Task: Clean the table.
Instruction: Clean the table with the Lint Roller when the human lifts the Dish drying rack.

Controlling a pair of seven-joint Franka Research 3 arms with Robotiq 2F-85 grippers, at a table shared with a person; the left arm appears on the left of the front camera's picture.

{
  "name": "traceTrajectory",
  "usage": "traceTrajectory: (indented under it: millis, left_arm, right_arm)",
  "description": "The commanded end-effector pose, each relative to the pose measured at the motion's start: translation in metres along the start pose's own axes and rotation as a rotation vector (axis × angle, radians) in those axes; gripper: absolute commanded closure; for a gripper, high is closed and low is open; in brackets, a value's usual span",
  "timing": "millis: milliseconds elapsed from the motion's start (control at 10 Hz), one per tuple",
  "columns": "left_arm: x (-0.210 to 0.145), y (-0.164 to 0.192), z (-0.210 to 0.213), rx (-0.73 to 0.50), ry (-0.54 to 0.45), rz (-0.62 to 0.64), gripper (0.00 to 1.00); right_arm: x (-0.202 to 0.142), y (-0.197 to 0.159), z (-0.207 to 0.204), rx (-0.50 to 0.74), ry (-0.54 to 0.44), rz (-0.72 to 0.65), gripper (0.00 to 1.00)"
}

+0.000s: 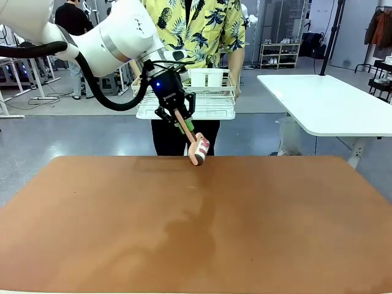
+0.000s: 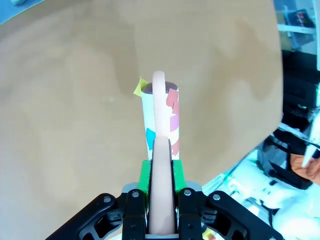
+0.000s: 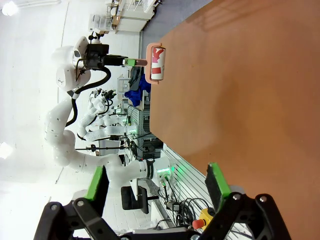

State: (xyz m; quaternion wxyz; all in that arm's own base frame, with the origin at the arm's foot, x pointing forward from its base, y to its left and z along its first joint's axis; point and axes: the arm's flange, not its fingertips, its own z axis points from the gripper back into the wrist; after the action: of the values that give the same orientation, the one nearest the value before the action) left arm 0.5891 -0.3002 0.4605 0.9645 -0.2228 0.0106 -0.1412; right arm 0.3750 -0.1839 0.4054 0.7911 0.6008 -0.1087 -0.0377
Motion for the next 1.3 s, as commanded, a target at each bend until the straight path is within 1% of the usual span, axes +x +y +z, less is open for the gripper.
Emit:
traceTrajectory:
  millis: [0,100,200,300,400,500,600,700,800,900,1000,1100,1200]
  left_arm:
    - [-0.02,0.017,0.023,0.174,0.036,0.033,0.79]
    - [-0.036,0.05,0.041,0.24,0.122,0.033,0.79]
    - [-0.057,0.086,0.068,0.306,0.12,0.054,0.79]
    - [-0.084,0.127,0.106,0.361,0.066,0.101,0.79]
    - [-0.109,0.161,0.139,0.381,0.044,0.164,0.79]
    - [-0.135,0.19,0.166,0.386,0.03,0.188,0.79]
    - [-0.154,0.213,0.178,0.376,0.045,0.215,0.79]
    - [-0.164,0.236,0.188,0.346,0.033,0.232,0.79]
    - [-0.171,0.25,0.193,0.314,-0.022,0.238,0.79]
    - [-0.179,0.249,0.191,0.305,-0.031,0.201,0.79]
    - [-0.187,0.247,0.187,0.221,-0.062,0.154,0.79]
    - [-0.177,0.26,0.204,0.34,0.005,0.252,0.79]
    - [-0.177,0.26,0.204,0.34,0.005,0.252,0.79]
  right_arm:
    - [0.0,0.003,0.001,0.008,-0.001,0.01,0.0]
    - [0.0,0.003,0.001,0.008,-0.001,0.01,0.0]
    - [0.0,0.003,0.001,0.008,-0.001,0.01,0.0]
    - [0.0,0.003,0.001,0.008,-0.001,0.01,0.0]
    - [0.0,0.003,0.001,0.008,-0.001,0.01,0.0]
    - [0.0,0.003,0.001,0.008,-0.001,0.01,0.0]
    - [0.0,0.003,0.001,0.008,-0.001,0.01,0.0]
    - [0.0,0.003,0.001,0.008,-0.001,0.01,0.0]
    - [0.0,0.003,0.001,0.008,-0.001,0.01,0.0]
    - [0.0,0.003,0.001,0.008,-0.001,0.01,0.0]
    - [0.0,0.003,0.001,0.008,-0.001,0.01,0.0]
    - [0.0,0.003,0.001,0.008,-0.001,0.01,0.0]
    - [0.0,0.003,0.001,0.008,-0.001,0.01,0.0]
